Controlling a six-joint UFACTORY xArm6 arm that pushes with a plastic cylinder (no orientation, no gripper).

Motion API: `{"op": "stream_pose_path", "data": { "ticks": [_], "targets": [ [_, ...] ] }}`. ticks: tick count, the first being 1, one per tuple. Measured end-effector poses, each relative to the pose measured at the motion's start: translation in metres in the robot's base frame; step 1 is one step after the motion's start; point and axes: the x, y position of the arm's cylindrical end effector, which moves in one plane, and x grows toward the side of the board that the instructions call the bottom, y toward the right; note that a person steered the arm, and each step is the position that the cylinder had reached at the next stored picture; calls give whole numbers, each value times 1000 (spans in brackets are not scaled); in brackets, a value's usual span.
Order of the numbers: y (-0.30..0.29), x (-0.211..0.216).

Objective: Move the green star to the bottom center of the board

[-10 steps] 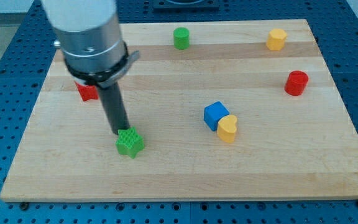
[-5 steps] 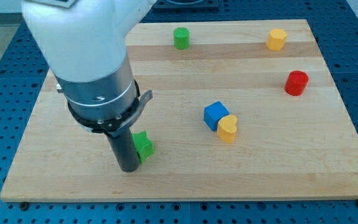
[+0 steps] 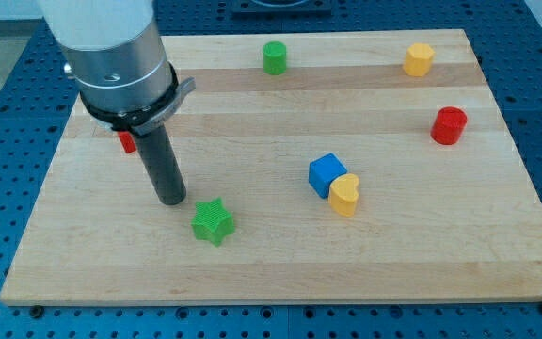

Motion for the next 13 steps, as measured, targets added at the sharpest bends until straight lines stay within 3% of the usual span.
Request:
{"op": "stream_pose_path", "data": {
  "ticks": [4,7,8,11,12,13],
  "targets": [
    [105,36],
    [30,24],
    [34,62],
    [75,73],
    [75,73],
    [65,29]
  ]
}}
